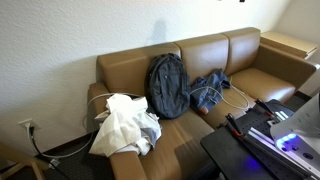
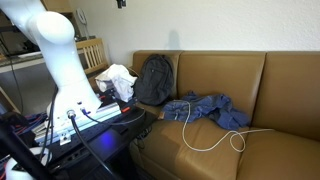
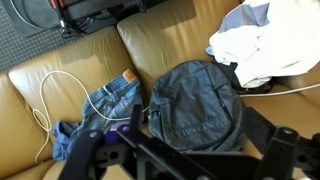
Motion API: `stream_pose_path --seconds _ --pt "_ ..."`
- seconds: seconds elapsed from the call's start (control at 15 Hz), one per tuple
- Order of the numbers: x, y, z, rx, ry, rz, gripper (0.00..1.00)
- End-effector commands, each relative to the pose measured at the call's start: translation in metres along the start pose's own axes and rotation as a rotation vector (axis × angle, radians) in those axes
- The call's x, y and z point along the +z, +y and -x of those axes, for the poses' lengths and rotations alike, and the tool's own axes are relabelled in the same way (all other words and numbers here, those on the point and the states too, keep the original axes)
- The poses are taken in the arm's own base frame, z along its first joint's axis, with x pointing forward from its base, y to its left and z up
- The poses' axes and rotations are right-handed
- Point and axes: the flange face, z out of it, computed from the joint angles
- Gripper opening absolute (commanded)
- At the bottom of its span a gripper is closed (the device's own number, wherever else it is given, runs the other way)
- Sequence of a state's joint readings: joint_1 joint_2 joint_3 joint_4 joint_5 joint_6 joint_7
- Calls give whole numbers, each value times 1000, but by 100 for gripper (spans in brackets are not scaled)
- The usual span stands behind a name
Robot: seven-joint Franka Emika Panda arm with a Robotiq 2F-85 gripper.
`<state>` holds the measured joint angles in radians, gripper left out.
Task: Put the blue jeans on the left armrest
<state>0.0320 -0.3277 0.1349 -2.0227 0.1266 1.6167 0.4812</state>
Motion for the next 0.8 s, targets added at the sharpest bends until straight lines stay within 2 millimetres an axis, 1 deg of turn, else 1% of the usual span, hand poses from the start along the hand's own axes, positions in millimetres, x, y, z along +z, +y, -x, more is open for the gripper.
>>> stream_pose_path --seconds 0.0,0.13,0.2,0.33,0.4,0.53,0.6,0.73 --pt "1 5 -4 31 -8 1 100" --pt "3 11 -9 55 -16 0 100" --pt "5 8 -6 67 -6 23 100" --pt "13 7 -15 199 11 82 100" --pt "25 12 -31 251 -28 110 100" --pt "42 29 -51 350 -46 152 100" --pt "54 43 -62 387 -93 157 100" --pt "64 64 -78 448 -181 132 100"
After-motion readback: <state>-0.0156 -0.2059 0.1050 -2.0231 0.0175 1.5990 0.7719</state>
